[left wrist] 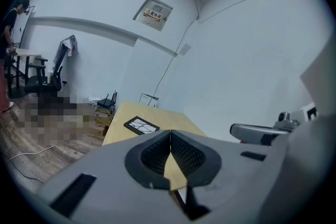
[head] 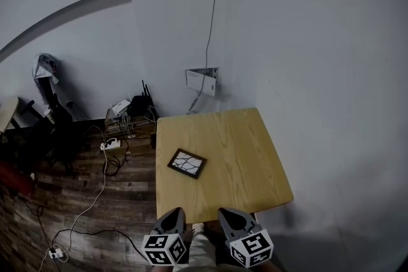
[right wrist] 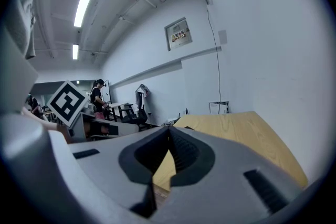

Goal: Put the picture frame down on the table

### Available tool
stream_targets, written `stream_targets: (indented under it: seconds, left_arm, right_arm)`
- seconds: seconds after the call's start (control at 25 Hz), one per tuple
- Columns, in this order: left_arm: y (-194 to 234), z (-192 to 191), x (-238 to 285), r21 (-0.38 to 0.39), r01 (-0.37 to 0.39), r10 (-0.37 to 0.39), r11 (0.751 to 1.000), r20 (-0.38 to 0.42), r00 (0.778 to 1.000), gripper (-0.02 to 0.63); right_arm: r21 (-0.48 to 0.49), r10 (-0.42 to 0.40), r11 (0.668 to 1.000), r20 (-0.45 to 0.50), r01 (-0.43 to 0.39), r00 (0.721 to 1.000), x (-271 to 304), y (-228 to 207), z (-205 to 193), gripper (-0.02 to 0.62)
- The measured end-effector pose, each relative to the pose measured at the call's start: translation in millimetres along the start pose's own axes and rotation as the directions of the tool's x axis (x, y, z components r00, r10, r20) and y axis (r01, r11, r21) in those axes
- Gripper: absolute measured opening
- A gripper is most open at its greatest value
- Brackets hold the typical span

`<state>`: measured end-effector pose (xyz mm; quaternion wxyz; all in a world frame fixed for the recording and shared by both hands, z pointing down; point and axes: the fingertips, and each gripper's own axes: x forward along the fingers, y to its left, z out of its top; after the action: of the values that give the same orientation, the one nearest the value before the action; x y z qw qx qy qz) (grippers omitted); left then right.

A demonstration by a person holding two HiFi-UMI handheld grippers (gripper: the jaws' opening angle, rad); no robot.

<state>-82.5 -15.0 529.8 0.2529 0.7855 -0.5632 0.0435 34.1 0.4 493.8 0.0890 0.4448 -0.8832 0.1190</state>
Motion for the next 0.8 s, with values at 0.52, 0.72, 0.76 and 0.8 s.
stream_targets:
  seconds: [0.52,0.72,0.76,0.8]
  left_arm:
    - [2,-3,-16,-0.018,0.008,-0.008,1.000,0.011,1.000,0.005]
    - [-2,0,-20,-0.019,0.024,-0.024,1.000,0.014,1.000,0.005]
    - [-2,0,-20,-0.016,0.026,-0.026,1.000,0.014,1.000,0.005]
    - [-3,0,-20,-0.016,0.028,-0.027,0.999,0.015,1.000,0.005]
  right_arm:
    - [-0.005,-0.011,1.000,0.009,0.011,1.000,-11,16,-2,0.000]
    - [-0.011,-0.016,1.000,0.012,0.016,1.000,-14,20,-1,0.000]
    - [-0.013,-0.017,1.000,0.013,0.017,1.000,-14,20,-1,0.000]
    - [-0.015,-0.017,1.000,0.014,0.017,1.000,-14,20,-1,0.000]
